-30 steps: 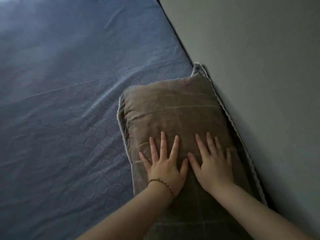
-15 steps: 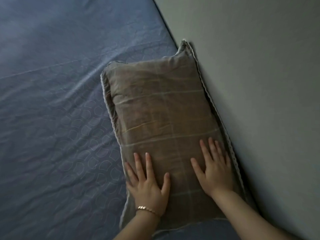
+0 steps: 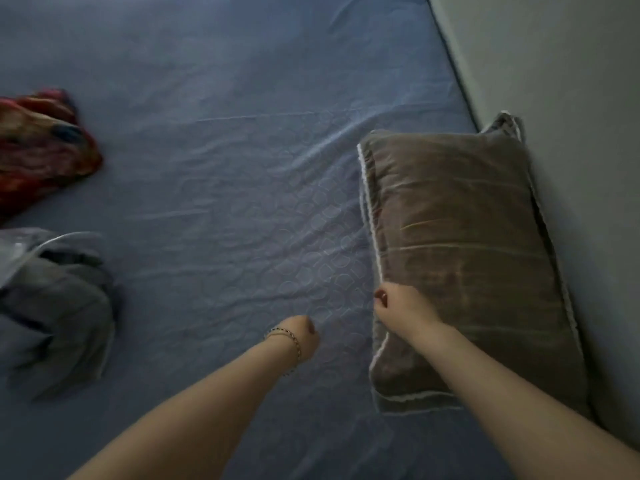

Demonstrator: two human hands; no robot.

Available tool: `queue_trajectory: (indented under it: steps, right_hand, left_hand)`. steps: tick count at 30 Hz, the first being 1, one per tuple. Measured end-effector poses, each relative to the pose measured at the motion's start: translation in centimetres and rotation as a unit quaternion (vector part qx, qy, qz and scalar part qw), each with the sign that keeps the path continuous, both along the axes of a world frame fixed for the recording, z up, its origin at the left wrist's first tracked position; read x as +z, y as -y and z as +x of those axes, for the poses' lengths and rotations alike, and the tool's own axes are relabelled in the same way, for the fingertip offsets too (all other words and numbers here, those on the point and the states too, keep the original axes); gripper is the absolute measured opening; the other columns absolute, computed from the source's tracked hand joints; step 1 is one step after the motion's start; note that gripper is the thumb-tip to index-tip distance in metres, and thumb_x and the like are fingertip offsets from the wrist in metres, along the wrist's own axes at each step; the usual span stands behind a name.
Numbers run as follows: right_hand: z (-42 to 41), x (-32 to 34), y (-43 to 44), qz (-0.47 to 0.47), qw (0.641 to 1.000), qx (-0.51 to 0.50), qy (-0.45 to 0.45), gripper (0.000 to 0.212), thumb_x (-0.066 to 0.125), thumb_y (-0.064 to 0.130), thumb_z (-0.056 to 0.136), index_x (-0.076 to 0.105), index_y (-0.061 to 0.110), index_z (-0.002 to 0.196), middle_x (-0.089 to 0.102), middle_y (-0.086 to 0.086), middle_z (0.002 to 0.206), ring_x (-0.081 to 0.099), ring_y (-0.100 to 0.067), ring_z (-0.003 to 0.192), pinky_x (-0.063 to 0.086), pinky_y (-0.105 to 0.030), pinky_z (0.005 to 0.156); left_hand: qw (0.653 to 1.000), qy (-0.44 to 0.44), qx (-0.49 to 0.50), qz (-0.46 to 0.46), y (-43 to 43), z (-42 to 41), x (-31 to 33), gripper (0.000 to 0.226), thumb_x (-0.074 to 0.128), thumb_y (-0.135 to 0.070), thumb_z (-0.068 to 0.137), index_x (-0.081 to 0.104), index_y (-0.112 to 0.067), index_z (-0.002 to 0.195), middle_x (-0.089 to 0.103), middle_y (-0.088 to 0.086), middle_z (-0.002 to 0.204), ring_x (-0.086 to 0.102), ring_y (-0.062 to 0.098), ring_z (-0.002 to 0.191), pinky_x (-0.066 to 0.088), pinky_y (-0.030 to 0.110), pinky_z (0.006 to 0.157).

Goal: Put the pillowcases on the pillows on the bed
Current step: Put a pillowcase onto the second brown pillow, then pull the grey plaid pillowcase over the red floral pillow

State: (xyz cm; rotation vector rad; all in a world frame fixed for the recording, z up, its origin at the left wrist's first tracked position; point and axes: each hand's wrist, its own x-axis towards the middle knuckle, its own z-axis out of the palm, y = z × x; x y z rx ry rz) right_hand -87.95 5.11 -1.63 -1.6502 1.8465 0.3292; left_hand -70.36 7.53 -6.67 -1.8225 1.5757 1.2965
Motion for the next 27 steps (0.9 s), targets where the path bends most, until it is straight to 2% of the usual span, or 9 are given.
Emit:
queue_trajectory:
  steps: [3,8,11,13,14,16,19,23,27]
  right_hand:
    - [10.9,0.6,0.0,0.046,0.995,0.078,0.044,0.029,0.045,0.024,0.091,0.060,0.016,0.115,0.064,-0.008,0.117,0.058,-0.027,0.108,0.045,-0.030,0.087]
    - [29.5,1.7,-0.4,0.045,0.987,0.130,0.083,0.031,0.045,0.024,0.091,0.059,0.017,0.118,0.062,-0.008,0.119,0.057,-0.026,0.109,0.045,-0.030,0.089]
    - [38.4,2.3,-0.5,0.013,0.982,0.141,0.124,0.043,0.050,0.027,0.090,0.046,0.017,0.132,0.056,-0.010,0.127,0.053,-0.025,0.115,0.043,-0.032,0.094]
    - [43.8,2.9,-0.6,0.000,0.978,0.114,0.173,0.061,0.057,0.030,0.088,0.031,0.018,0.141,0.046,-0.013,0.134,0.047,-0.027,0.122,0.039,-0.034,0.098]
    - [46.9,3.3,-0.6,0.011,0.975,0.085,0.204,0.067,0.060,0.031,0.086,0.028,0.020,0.143,0.043,-0.014,0.134,0.046,-0.028,0.123,0.039,-0.033,0.099]
    - [51.4,3.7,-0.6,0.050,0.963,0.026,0.262,0.066,0.065,0.026,0.083,0.035,0.021,0.141,0.046,-0.014,0.131,0.049,-0.028,0.119,0.040,-0.027,0.095]
    - [55.4,3.7,-1.2,0.018,0.949,-0.003,0.314,0.026,0.060,0.011,0.087,0.064,0.011,0.112,0.065,-0.008,0.112,0.060,-0.020,0.107,0.045,-0.022,0.091]
    - [58.7,6.0,-2.2,0.035,0.890,-0.112,0.440,0.035,0.045,-0.012,0.087,0.060,-0.001,0.117,0.064,-0.018,0.115,0.061,-0.021,0.103,0.049,-0.023,0.087]
    - [60.1,10.1,-1.8,0.174,0.798,-0.133,0.561,0.045,0.028,-0.010,0.089,0.045,0.003,0.128,0.052,-0.022,0.127,0.055,-0.028,0.107,0.046,-0.030,0.088]
  left_hand:
    - [0.998,-0.019,0.040,-0.035,-0.2,9.9,2.3,0.021,0.041,-0.025,0.094,0.058,-0.014,0.097,0.058,0.008,0.095,0.054,0.023,0.086,0.044,0.029,0.075]
    - [0.986,0.021,0.014,-0.165,-1.5,27.4,6.4,0.026,0.041,-0.026,0.092,0.061,-0.013,0.103,0.062,0.008,0.109,0.058,0.028,0.100,0.046,0.033,0.084]
    - [0.909,0.044,-0.080,-0.406,-2.7,35.6,8.8,0.019,0.046,-0.015,0.078,0.065,-0.011,0.082,0.064,0.011,0.092,0.064,0.033,0.084,0.044,0.039,0.076]
    - [0.837,0.091,-0.123,-0.526,-3.5,40.4,9.9,0.021,0.047,-0.019,0.068,0.066,-0.015,0.074,0.068,0.009,0.098,0.061,0.031,0.096,0.037,0.040,0.085]
    - [0.833,0.107,-0.115,-0.531,-3.7,43.0,10.5,0.020,0.050,-0.022,0.067,0.066,-0.018,0.078,0.065,0.010,0.111,0.053,0.029,0.109,0.032,0.041,0.092]
    - [0.878,0.142,-0.060,-0.453,-3.6,47.1,11.3,0.032,0.061,-0.033,0.073,0.062,-0.025,0.105,0.046,0.011,0.137,0.032,0.027,0.129,0.024,0.042,0.104]
    - [0.948,0.054,0.139,-0.281,-3.4,50.8,10.3,0.059,0.057,-0.043,0.085,0.037,-0.024,0.137,0.033,0.007,0.144,0.032,0.023,0.132,0.028,0.035,0.108]
    - [0.850,-0.175,0.467,-0.171,-3.1,52.0,10.9,0.046,0.056,-0.039,0.088,0.046,-0.016,0.126,0.058,0.002,0.105,0.059,0.019,0.090,0.050,0.037,0.081]
    - [0.793,-0.250,0.508,-0.227,-4.8,51.8,12.2,0.031,0.060,-0.030,0.086,0.050,-0.014,0.111,0.060,-0.002,0.089,0.058,0.010,0.076,0.051,0.023,0.067]
